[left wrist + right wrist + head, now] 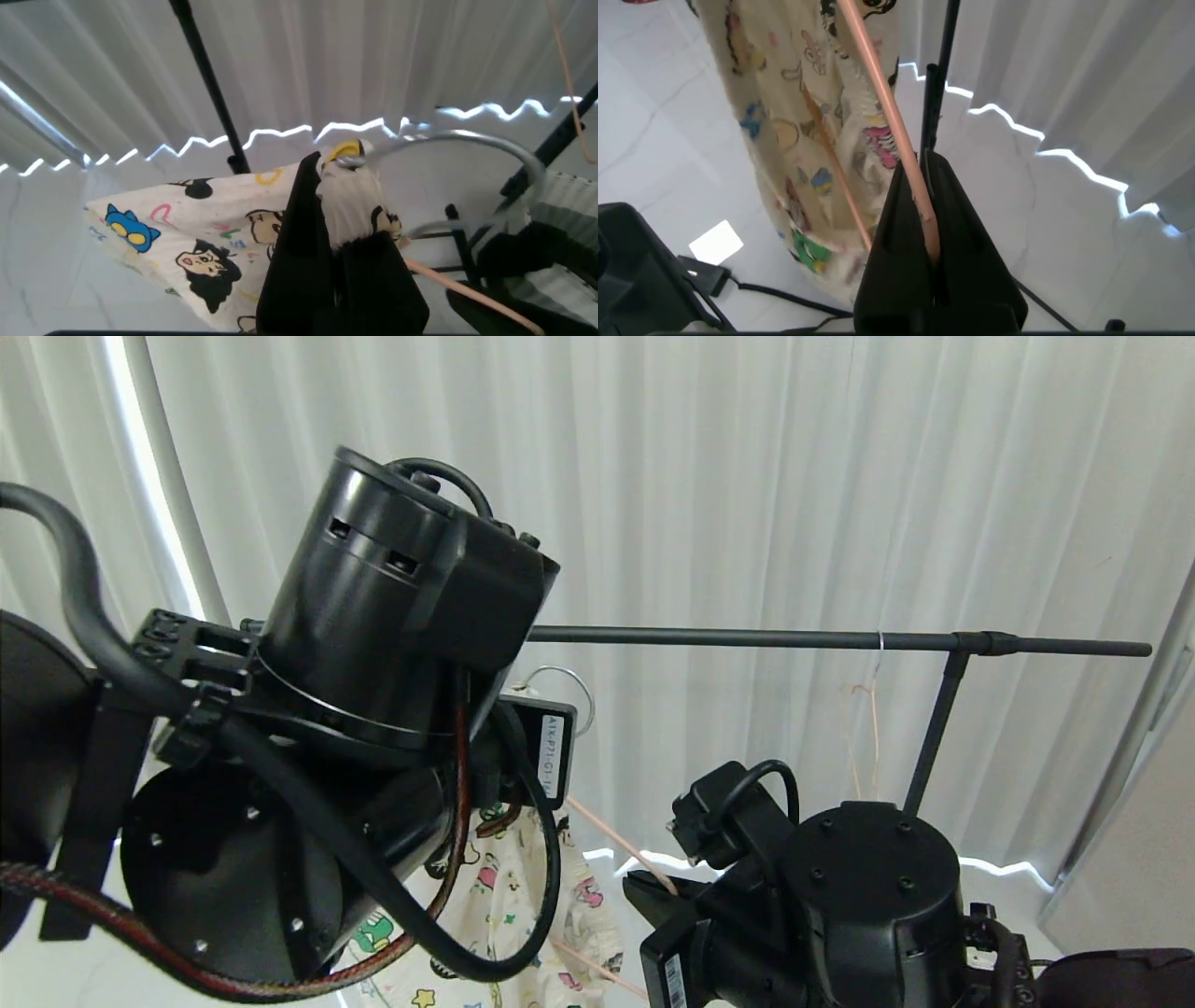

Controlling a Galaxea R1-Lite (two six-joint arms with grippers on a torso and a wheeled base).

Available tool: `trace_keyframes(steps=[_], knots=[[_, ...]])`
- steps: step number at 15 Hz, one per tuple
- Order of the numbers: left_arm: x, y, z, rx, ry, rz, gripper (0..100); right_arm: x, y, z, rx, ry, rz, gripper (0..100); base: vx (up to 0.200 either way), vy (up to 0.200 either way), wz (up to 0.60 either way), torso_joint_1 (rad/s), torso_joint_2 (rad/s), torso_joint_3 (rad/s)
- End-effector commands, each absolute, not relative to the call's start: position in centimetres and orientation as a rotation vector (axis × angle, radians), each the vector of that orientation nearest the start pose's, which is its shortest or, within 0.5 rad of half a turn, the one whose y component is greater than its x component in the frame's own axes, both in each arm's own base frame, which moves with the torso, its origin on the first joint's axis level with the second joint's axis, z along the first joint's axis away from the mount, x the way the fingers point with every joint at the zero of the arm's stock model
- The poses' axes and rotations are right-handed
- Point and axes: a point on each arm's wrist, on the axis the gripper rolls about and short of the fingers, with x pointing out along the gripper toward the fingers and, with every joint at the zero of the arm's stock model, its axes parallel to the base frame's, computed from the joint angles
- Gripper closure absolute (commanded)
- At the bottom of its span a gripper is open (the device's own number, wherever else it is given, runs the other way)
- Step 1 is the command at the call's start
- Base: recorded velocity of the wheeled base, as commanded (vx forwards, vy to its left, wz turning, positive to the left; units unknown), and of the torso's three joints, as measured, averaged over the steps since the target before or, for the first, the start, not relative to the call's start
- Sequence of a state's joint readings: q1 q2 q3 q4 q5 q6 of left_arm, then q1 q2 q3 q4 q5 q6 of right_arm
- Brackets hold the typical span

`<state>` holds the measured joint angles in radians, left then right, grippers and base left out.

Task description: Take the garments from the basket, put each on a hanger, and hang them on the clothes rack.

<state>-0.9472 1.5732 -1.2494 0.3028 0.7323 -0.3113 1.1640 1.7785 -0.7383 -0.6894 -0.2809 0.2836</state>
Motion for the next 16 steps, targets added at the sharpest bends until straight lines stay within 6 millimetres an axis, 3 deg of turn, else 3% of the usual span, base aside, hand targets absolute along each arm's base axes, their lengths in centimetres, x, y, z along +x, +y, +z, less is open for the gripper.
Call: trace_keyframes(steps=[1,5,6,12,16], knots=[[16.0,-21.4,26.1,0.165,0.439,-0.183,100,12.9,28.4,14.7,0.026,0.39,0.825,100,0.0,0.0,0.0,0.0,0.0,0.0],[15.5,-21.3,25.2,0.195,0.459,-0.199,100,13.0,28.2,14.7,0.029,0.39,0.816,100,0.0,0.0,0.0,0.0,0.0,0.0],[15.3,-21.0,25.0,0.21,0.463,-0.197,0,13.1,28.1,14.7,0.029,0.383,0.794,100,0.0,0.0,0.0,0.0,0.0,0.0],[15.4,-20.2,25.0,0.208,0.458,-0.166,0,13.8,27.5,15.3,0.051,0.354,0.749,100,0.0,0.0,0.0,0.0,0.0,0.0],[14.0,-18.0,23.9,0.249,0.475,-0.158,0,14.2,25.9,16.5,0.079,0.324,0.715,100,0.0,0.0,0.0,0.0,0.0,0.0]])
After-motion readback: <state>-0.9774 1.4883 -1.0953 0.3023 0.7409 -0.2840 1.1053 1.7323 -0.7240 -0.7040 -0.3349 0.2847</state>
